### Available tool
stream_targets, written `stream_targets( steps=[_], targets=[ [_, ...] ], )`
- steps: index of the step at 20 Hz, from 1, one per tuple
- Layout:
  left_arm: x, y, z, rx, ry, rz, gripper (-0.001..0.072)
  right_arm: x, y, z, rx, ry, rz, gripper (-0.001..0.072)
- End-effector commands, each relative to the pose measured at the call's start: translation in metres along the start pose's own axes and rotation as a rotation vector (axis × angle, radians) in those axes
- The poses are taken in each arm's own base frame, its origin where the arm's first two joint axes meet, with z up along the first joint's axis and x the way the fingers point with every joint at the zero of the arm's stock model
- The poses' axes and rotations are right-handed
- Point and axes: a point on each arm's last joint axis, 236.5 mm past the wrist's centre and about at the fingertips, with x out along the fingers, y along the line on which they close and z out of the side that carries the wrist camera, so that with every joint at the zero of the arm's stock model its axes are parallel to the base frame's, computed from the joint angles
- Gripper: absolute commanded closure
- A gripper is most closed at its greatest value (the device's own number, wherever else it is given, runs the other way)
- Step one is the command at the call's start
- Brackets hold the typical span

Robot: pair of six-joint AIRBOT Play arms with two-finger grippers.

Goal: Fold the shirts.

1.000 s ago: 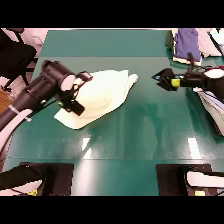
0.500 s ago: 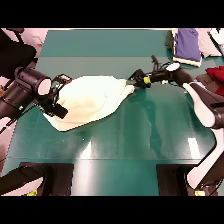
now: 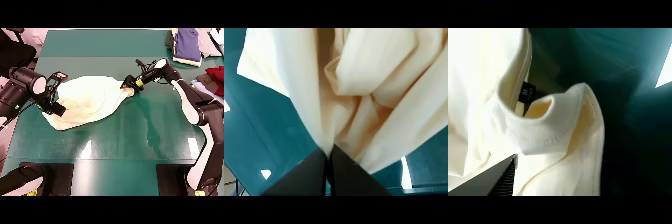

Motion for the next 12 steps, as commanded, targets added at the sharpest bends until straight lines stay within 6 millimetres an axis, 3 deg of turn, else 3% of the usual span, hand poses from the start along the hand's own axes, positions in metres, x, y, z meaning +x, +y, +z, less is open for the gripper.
stream_targets(
  steps=[1,2,4,7,9,11,12],
  targets=[
    [0.000,0.000,0.001,-0.002,-0.003,0.000,0.0685,-0.007,-0.004,-0.018,-0.007,0.080,-0.021,0.0155],
    [0.000,0.001,0.000,-0.002,0.000,0.000,0.0685,-0.011,-0.005,-0.018,-0.004,0.080,-0.021,0.0166],
    [0.000,0.001,0.000,-0.002,-0.001,0.000,0.0685,-0.014,-0.004,-0.023,-0.012,0.099,-0.023,0.0306],
    [0.000,0.002,0.002,-0.002,-0.008,0.007,0.0685,-0.017,0.006,-0.026,-0.078,0.104,-0.010,0.0695],
    [-0.003,0.016,0.004,-0.001,-0.019,0.064,0.0685,-0.034,0.024,-0.025,-0.141,0.068,-0.011,0.0696],
    [-0.021,0.043,0.016,-0.031,-0.071,0.145,0.0686,-0.077,0.050,-0.017,-0.211,-0.029,-0.010,0.0696],
    [-0.037,0.058,0.027,-0.079,-0.122,0.159,0.0686,-0.111,0.067,-0.013,-0.253,-0.106,-0.011,0.0696]
  ],
)
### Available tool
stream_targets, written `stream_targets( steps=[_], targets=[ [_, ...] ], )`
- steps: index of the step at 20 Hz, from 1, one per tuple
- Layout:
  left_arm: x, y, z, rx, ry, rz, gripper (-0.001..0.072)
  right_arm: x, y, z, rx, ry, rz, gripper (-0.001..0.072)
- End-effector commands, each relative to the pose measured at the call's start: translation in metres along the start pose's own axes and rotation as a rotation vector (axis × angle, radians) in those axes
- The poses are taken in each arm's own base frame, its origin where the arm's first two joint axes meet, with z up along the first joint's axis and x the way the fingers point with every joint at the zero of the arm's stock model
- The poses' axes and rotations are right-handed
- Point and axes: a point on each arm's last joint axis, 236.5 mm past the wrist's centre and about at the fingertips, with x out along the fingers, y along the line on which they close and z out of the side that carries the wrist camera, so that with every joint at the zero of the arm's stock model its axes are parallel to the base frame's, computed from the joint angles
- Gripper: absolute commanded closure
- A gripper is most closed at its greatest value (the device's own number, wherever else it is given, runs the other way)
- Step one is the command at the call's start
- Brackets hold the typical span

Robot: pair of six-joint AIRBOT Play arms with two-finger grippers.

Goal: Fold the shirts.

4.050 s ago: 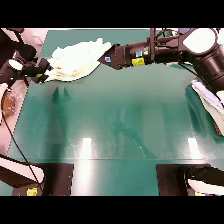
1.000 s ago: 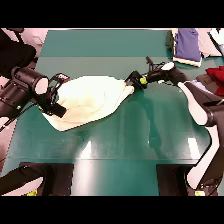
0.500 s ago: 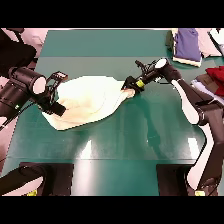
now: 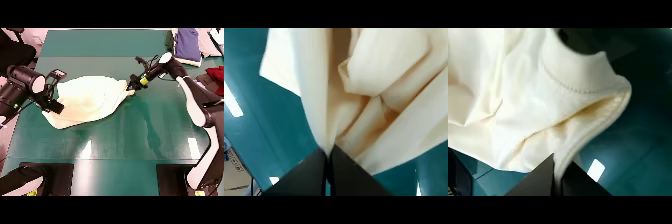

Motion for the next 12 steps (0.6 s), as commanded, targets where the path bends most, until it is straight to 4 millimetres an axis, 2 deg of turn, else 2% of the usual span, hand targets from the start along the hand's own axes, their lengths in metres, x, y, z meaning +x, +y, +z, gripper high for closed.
stream_targets(
  steps=[1,3,4,6,8,9,10,12],
  targets=[
    [-0.035,0.050,0.028,-0.120,-0.127,0.088,0.0686,-0.087,0.046,0.013,-0.142,-0.198,-0.023,0.0696],
    [-0.080,0.090,0.050,-0.258,-0.269,0.109,0.0686,-0.166,0.096,0.009,-0.255,-0.394,-0.055,0.0696],
    [-0.109,0.107,0.062,-0.316,-0.363,0.112,0.0686,-0.205,0.127,0.000,-0.318,-0.499,-0.070,0.0697],
    [-0.174,0.119,0.087,-0.378,-0.569,0.074,0.0686,-0.268,0.191,-0.032,-0.454,-0.681,-0.092,0.0697],
    [-0.242,0.108,0.101,-0.388,-0.760,-0.045,0.0686,-0.316,0.248,-0.081,-0.580,-0.828,-0.108,0.0697],
    [-0.274,0.101,0.102,-0.387,-0.837,-0.107,0.0686,-0.337,0.275,-0.111,-0.641,-0.898,-0.117,0.0696],
    [-0.303,0.099,0.097,-0.386,-0.903,-0.144,0.0686,-0.355,0.296,-0.139,-0.693,-0.963,-0.126,0.0696],
    [-0.344,0.090,0.077,-0.371,-0.979,-0.211,0.0686,-0.389,0.332,-0.194,-0.789,-1.113,-0.163,0.0696]
  ],
)
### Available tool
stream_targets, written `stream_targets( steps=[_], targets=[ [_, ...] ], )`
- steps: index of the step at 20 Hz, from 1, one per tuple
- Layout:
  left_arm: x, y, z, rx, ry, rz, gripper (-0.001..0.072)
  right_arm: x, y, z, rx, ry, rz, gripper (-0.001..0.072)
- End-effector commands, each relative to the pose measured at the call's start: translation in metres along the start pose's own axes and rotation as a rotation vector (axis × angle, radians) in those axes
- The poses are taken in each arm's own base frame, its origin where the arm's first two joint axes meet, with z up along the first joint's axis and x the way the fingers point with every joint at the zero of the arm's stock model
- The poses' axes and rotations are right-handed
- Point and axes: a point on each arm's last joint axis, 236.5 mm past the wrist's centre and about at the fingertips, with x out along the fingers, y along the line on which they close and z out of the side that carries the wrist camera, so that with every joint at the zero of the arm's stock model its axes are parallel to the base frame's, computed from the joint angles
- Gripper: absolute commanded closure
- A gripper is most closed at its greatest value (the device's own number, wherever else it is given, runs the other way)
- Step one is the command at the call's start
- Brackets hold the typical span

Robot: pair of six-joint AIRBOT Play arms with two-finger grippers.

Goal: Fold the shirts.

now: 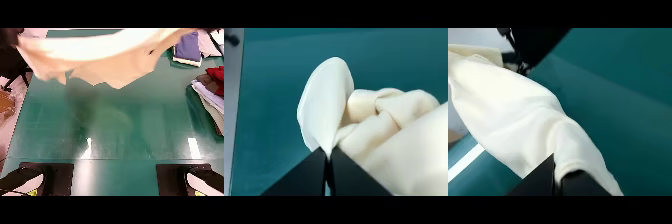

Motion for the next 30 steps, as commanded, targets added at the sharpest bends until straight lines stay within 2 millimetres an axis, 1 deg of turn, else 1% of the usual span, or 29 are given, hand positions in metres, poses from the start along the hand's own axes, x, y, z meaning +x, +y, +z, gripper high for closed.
stream_targets(
  steps=[1,2,3,4,5,6,7,8,9,11,12,13,14,15,16,17,18,19,20,21,22,23,24,25,26,27,28,29,30],
  targets=[
    [-0.083,-0.032,0.035,-0.041,-0.165,-0.191,0.0686,-0.110,0.082,0.041,-0.197,-0.295,-0.064,0.0696],
    [-0.105,-0.040,0.035,-0.044,-0.198,-0.244,0.0685,-0.135,0.093,0.049,-0.236,-0.370,-0.103,0.0696],
    [-0.122,-0.047,0.036,-0.047,-0.231,-0.284,0.0686,-0.153,0.094,0.054,-0.239,-0.421,-0.155,0.0696],
    [-0.133,-0.048,0.039,-0.048,-0.262,-0.297,0.0686,-0.159,0.084,0.054,-0.222,-0.427,-0.207,0.0696],
    [-0.133,-0.051,0.039,-0.049,-0.263,-0.313,0.0686,-0.150,0.067,0.047,-0.188,-0.377,-0.245,0.0696],
    [-0.125,-0.058,0.034,-0.048,-0.234,-0.337,0.0686,-0.130,0.047,0.034,-0.138,-0.288,-0.256,0.0696],
    [-0.109,-0.071,0.023,-0.049,-0.172,-0.378,0.0686,-0.099,0.023,0.013,-0.061,-0.169,-0.248,0.0696],
    [-0.086,-0.085,0.005,-0.051,-0.083,-0.424,0.0686,-0.065,0.003,-0.014,0.014,-0.042,-0.217,0.0696],
    [-0.057,-0.099,-0.021,-0.059,0.036,-0.464,0.0685,-0.028,-0.017,-0.047,0.091,0.095,-0.178,0.0696],
    [-0.003,-0.122,-0.078,-0.060,0.271,-0.525,0.0685,0.037,-0.061,-0.108,0.199,0.292,-0.164,0.0696],
    [0.021,-0.128,-0.105,-0.060,0.364,-0.538,0.0685,0.065,-0.084,-0.133,0.228,0.347,-0.166,0.0696],
    [0.051,-0.131,-0.136,-0.061,0.460,-0.531,0.0685,0.091,-0.113,-0.158,0.268,0.385,-0.188,0.0696],
    [0.079,-0.133,-0.167,-0.059,0.550,-0.524,0.0685,0.111,-0.148,-0.179,0.329,0.405,-0.227,0.0696],
    [0.106,-0.134,-0.202,-0.072,0.654,-0.511,0.0685,0.126,-0.182,-0.198,0.388,0.416,-0.269,0.0696],
    [0.128,-0.135,-0.233,-0.079,0.739,-0.503,0.0685,0.136,-0.214,-0.217,0.443,0.427,-0.309,0.0696],
    [0.154,-0.136,-0.260,-0.083,0.794,-0.493,0.0685,0.145,-0.246,-0.237,0.518,0.432,-0.353,0.0696],
    [0.177,-0.137,-0.276,-0.095,0.815,-0.478,0.0685,0.149,-0.270,-0.255,0.594,0.441,-0.385,0.0696],
    [0.200,-0.136,-0.288,-0.111,0.821,-0.456,0.0685,0.154,-0.287,-0.272,0.672,0.445,-0.388,0.0696],
    [0.219,-0.136,-0.292,-0.126,0.802,-0.441,0.0685,0.158,-0.298,-0.285,0.750,0.446,-0.375,0.0695],
    [0.238,-0.136,-0.289,-0.143,0.755,-0.424,0.0685,0.158,-0.305,-0.292,0.806,0.442,-0.363,0.0694],
    [0.252,-0.134,-0.281,-0.160,0.697,-0.406,0.0685,0.157,-0.311,-0.294,0.843,0.430,-0.352,0.0681],
    [0.264,-0.128,-0.268,-0.180,0.626,-0.380,0.0685,0.153,-0.315,-0.289,0.847,0.407,-0.335,0.0607],
    [0.273,-0.122,-0.255,-0.194,0.569,-0.357,0.0685,0.148,-0.316,-0.282,0.845,0.388,-0.313,0.0520],
    [0.278,-0.118,-0.244,-0.204,0.524,-0.347,0.0684,0.140,-0.313,-0.275,0.848,0.380,-0.286,0.0398],
    [0.280,-0.115,-0.238,-0.208,0.504,-0.343,0.0682,0.131,-0.304,-0.271,0.847,0.399,-0.254,0.0234],
    [0.280,-0.113,-0.235,-0.199,0.500,-0.345,0.0486,0.121,-0.287,-0.270,0.821,0.446,-0.212,0.0186],
    [0.278,-0.109,-0.233,-0.196,0.506,-0.340,0.0223,0.112,-0.266,-0.269,0.793,0.489,-0.168,0.0185],
    [0.276,-0.102,-0.230,-0.184,0.513,-0.327,0.0159,0.105,-0.246,-0.271,0.778,0.515,-0.139,0.0186],
    [0.275,-0.091,-0.227,-0.177,0.514,-0.308,0.0159,0.100,-0.227,-0.279,0.778,0.536,-0.126,0.0186]
  ],
)
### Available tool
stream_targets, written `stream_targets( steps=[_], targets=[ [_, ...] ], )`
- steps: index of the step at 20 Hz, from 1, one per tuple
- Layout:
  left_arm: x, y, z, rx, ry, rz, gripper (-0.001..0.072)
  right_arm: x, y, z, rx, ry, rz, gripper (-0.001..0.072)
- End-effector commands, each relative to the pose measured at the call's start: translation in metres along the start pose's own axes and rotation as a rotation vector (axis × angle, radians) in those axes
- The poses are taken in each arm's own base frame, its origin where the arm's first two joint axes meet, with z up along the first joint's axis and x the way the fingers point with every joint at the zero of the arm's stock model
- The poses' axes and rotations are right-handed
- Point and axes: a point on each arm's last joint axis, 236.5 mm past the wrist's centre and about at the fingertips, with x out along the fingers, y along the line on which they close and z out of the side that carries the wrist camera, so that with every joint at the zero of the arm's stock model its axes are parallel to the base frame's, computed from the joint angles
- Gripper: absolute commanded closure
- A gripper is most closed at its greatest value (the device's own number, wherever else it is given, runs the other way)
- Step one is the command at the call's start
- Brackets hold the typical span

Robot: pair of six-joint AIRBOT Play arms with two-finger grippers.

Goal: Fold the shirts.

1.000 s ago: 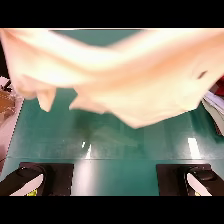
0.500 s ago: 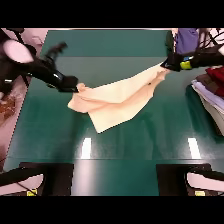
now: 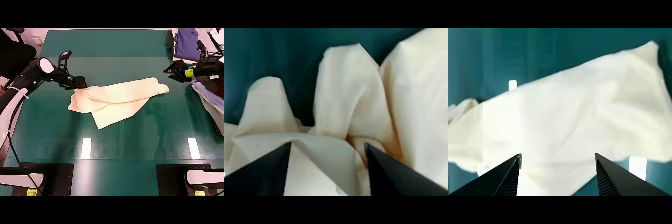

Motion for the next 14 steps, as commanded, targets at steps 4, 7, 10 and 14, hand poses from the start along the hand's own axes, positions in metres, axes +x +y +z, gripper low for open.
stream_targets(
  steps=[4,7,10,14],
  targets=[
    [-0.052,0.056,0.034,-0.091,-0.111,0.061,0.0158,0.024,0.022,-0.151,-0.004,0.209,0.039,0.0192],
    [-0.087,0.073,0.020,-0.109,-0.073,0.074,0.0159,0.056,0.012,-0.178,0.122,0.133,0.054,0.0193],
    [-0.105,0.078,-0.004,-0.108,0.010,0.076,0.0158,0.092,-0.001,-0.190,0.218,0.116,0.033,0.0194],
    [-0.099,0.084,-0.021,-0.118,0.062,0.081,0.0159,0.142,-0.005,-0.213,0.310,0.192,0.019,0.0194]
  ],
)
